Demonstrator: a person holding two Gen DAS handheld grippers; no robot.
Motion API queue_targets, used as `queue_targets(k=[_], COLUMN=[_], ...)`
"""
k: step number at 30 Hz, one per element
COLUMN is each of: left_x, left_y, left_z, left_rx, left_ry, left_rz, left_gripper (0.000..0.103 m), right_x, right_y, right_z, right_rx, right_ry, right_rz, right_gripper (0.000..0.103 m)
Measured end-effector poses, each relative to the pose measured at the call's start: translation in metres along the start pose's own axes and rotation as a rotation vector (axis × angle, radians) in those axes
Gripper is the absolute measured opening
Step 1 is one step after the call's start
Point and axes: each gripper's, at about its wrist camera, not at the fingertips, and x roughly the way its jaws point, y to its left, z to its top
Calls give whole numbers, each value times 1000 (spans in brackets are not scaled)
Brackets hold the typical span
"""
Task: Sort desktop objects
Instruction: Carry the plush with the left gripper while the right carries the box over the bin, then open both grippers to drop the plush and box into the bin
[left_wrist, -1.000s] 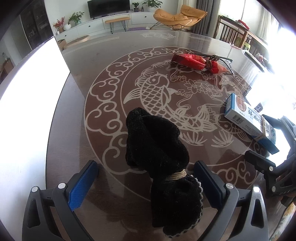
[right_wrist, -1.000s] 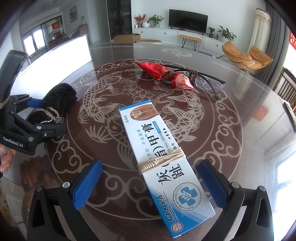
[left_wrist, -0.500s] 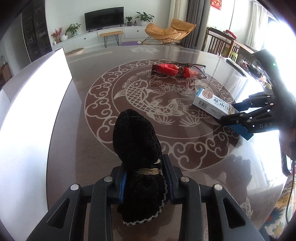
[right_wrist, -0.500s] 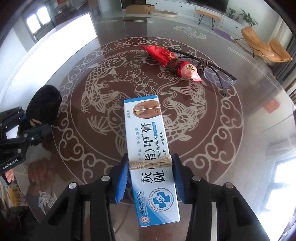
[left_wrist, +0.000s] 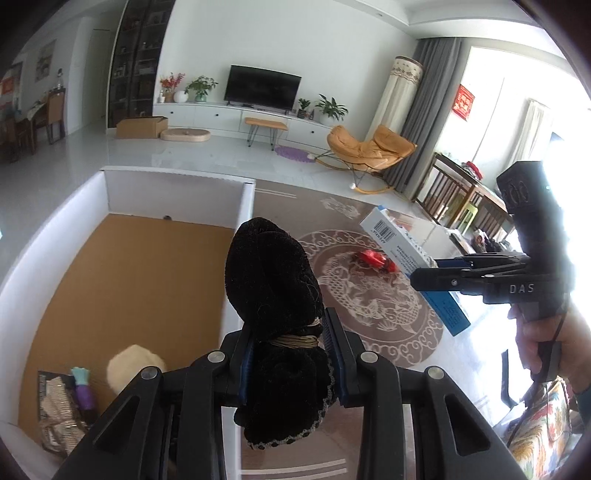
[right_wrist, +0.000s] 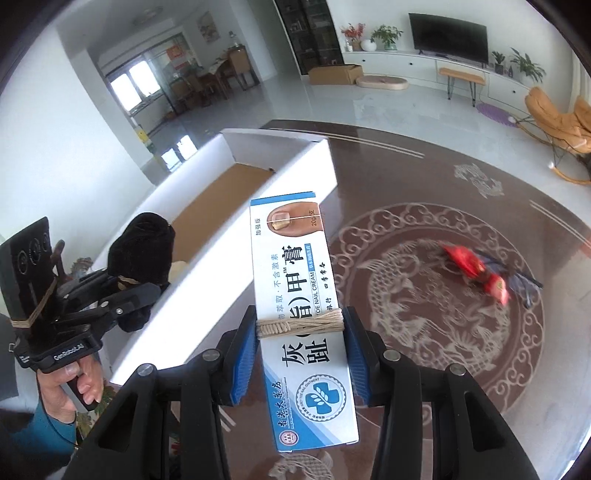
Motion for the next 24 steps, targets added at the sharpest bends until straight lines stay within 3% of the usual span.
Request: queue_targets(k=[5, 11, 15, 17, 19, 23, 24], left_x=[-9, 3, 12, 10, 3, -10, -13], left_y=[91, 133, 144, 149, 150, 143, 137], left_z=[0, -25, -38, -42, -44, -42, -41], left_rx=[-110, -162, -177, -188, -193, -202, -201], left_ry=[50, 144, 199, 202, 163, 106, 90], left_rz=[162, 251, 317, 352, 379, 378, 367], left_gripper=[33, 33, 39, 72, 85, 85, 85], right_x=[49, 119, 170, 185, 179, 140, 128], right_y=[100, 176, 186, 181, 172, 156, 150], right_z=[43, 53, 41, 34, 30, 26, 21], right_rx=[-60, -21, 39, 81, 90, 34, 14], right_ry=[-2, 31, 104, 128, 90, -35, -72], right_rz=[148, 274, 275, 278, 276, 254, 229], right_gripper=[45, 45, 47, 61, 79, 82, 87])
